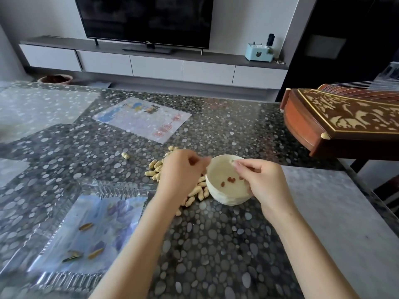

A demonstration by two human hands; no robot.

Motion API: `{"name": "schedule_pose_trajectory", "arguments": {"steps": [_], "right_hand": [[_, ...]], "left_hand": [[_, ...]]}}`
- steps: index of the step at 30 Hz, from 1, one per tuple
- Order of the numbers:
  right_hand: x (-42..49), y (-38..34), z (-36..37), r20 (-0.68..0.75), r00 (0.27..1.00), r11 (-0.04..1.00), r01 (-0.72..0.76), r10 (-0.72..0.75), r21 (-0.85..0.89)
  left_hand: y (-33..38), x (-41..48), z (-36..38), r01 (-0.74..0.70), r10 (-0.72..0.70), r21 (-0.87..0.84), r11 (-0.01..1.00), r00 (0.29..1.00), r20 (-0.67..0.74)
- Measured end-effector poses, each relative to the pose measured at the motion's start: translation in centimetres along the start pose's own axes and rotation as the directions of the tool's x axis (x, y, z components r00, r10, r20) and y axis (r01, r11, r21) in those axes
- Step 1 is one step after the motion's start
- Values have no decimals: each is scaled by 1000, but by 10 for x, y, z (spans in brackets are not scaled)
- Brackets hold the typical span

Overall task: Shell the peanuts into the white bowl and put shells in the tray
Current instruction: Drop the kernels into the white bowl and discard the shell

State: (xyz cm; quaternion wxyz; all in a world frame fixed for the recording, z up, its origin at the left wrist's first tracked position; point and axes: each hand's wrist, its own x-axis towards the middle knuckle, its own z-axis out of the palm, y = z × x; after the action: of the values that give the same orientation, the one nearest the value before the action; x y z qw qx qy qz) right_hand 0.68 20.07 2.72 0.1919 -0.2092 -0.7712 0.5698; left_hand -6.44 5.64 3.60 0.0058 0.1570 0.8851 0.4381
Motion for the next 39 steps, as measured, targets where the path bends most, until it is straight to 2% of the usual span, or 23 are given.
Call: {"name": "schedule_pose_trajectory", "arguments": {"steps": [2,4,7,10,14,16,18,20,22,23,25,27,30,32,33,37,39], "right_hand": [[-10,-3,14,133,990,991,-69,54,113],[-22,-5,35,281,958,988,-86,48,125],[-39,-7,71,425,903,997,72,-70,12],[-52,-4,102,491,853,957,267,-178,-116],[-67,-2,128,518,836,932,314,-180,-183],[-71,-4,132,539,823,906,352,-180,-234],[-67,-8,127,522,831,872,389,-192,-297],[-59,-9,110,390,868,792,460,-307,-401],[-46,-3,88,191,845,591,493,-499,-639],[-40,2,75,144,835,491,441,-531,-752],[-34,4,55,167,911,389,320,-378,-864],[-32,10,43,181,955,409,266,-235,-873],[-31,18,37,220,928,388,331,-302,-860],[-36,19,32,269,916,369,370,-297,-853],[-40,17,30,286,908,358,388,-306,-849],[-60,13,13,317,931,237,354,-181,-905],[-68,11,4,333,931,254,361,-146,-897]], "left_hand": [[-14,-8,-27,46,-44,107,993,999,-15],[-33,-18,-52,127,-123,227,966,992,-30],[-61,-31,-82,257,-253,381,888,966,-60],[-81,-37,-99,330,-337,496,803,938,-78],[-99,-38,-104,353,-420,588,728,907,-26],[-102,-38,-102,347,-422,583,734,906,-8],[-102,-37,-101,344,-390,543,766,920,-33],[-101,-36,-101,310,-316,523,794,945,-80],[-95,-36,-96,253,-226,482,839,967,-114],[-90,-36,-92,217,-183,450,866,976,-120],[-80,-37,-80,123,-89,389,913,991,-104],[-71,-38,-66,10,11,404,915,999,-51],[-66,-37,-48,-146,138,457,877,989,51],[-65,-37,-39,-229,184,508,830,973,139],[-66,-37,-37,-261,195,537,803,965,177],[-64,-40,-23,-304,192,625,719,951,241],[-61,-43,-15,-302,175,666,683,952,252]]}}
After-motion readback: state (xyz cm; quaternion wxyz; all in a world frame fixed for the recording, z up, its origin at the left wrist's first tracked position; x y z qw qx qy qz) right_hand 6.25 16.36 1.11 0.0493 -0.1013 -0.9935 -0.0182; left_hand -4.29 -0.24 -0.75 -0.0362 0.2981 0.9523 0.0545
